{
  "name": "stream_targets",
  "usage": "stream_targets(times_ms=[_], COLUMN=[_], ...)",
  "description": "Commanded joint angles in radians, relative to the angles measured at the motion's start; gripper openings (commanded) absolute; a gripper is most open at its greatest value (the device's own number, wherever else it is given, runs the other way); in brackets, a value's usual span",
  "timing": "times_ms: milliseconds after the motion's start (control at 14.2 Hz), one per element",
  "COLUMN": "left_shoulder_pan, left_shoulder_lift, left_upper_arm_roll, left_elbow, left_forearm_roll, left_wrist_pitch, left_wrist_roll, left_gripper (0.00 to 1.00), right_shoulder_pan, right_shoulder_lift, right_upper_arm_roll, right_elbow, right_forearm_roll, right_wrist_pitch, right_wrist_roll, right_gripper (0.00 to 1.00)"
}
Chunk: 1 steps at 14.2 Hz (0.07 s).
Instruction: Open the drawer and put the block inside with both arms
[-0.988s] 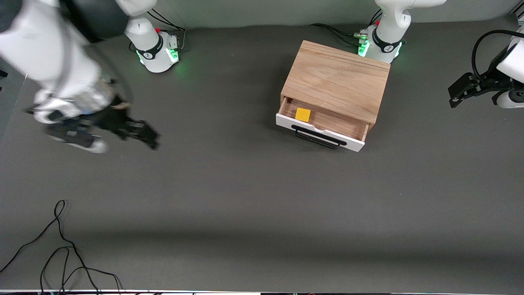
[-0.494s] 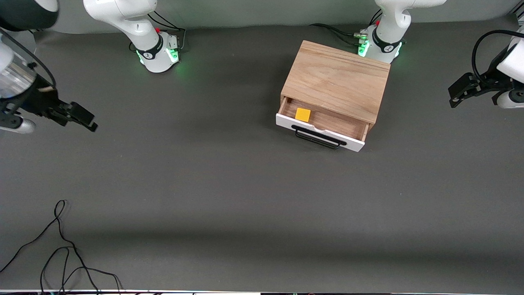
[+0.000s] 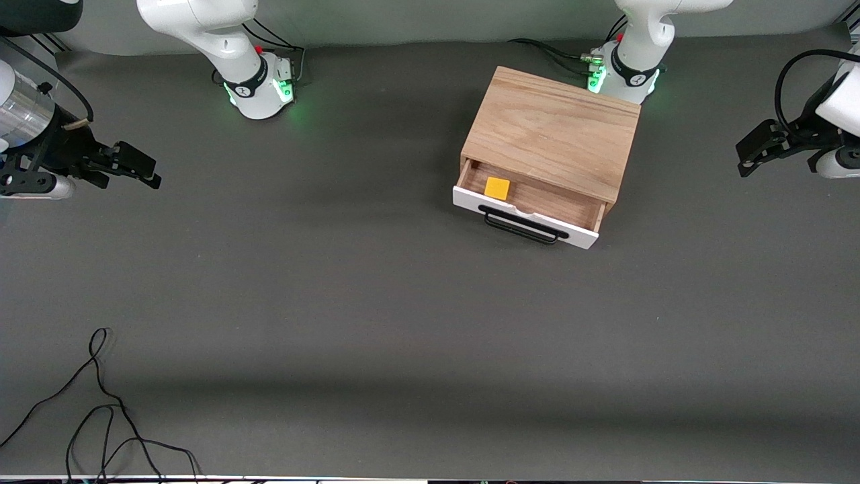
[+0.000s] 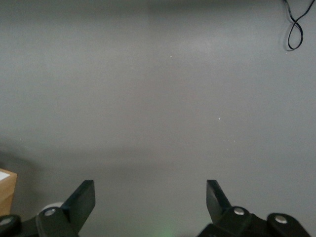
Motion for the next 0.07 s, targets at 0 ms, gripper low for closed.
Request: stream_targets(times_ms=[0], left_shoulder_pan=[0.007], left_shoulder_lift=[-0.007], left_upper_arm_roll=[-0.002], left_elbow=[-0.007], left_forearm_roll=[-0.007], left_wrist_pitch=[-0.001], left_wrist_roll=[0.001], left_gripper=[1.00], right_shoulder_pan=[-0.003], right_shoulder_lift=[0.025], right_upper_arm_roll=[-0.003], right_elbow=[0.039], right_forearm_roll=[-0.003], right_wrist_pitch=[-0.025], right_wrist_roll=[-0.060], right_gripper=[1.00])
